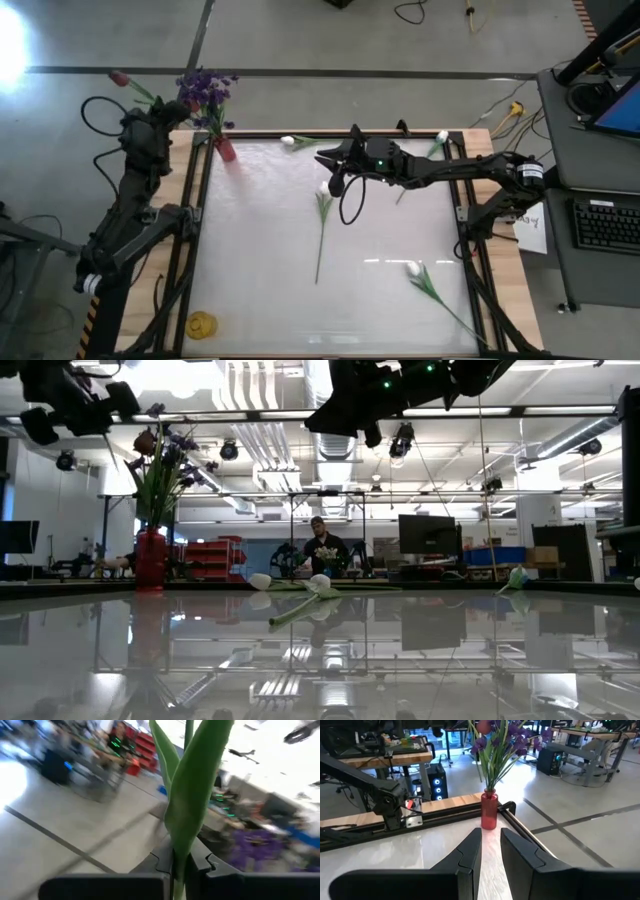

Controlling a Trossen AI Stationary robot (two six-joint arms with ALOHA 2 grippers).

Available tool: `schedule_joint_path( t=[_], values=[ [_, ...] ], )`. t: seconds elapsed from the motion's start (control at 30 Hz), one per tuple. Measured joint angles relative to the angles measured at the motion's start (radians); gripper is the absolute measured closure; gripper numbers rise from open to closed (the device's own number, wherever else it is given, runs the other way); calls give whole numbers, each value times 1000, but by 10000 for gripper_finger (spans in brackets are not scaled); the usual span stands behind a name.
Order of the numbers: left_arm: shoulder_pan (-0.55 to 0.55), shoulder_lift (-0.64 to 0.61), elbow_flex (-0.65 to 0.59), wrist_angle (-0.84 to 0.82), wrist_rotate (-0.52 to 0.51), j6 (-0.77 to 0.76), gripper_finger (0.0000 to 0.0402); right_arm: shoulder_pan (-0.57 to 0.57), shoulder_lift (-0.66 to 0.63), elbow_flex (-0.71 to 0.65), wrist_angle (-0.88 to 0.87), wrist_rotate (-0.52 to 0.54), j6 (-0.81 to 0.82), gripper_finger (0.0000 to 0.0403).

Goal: Sort flowers into vase by color
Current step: Put the red flower into the red vase

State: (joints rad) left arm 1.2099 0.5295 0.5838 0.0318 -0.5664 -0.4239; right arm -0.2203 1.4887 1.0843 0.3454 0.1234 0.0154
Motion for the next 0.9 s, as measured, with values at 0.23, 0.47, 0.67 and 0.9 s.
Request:
schedule_joint_path(
  t=[0.23, 0.47, 0.67, 0.9],
  values=[
    [11, -47, -59, -29, 7, -247, 402, 0, 0, 0, -11, 0, 0, 339],
    [11, -71, -126, 32, -188, -188, 402, 0, 0, -1, -27, 0, 0, 339],
    [10, -63, -162, 156, -151, -175, 402, 0, 0, -1, -25, 8, -8, 339],
    [2, -76, -157, 161, -81, -169, 402, -1, 0, -1, -22, 8, -8, 339]
  ],
)
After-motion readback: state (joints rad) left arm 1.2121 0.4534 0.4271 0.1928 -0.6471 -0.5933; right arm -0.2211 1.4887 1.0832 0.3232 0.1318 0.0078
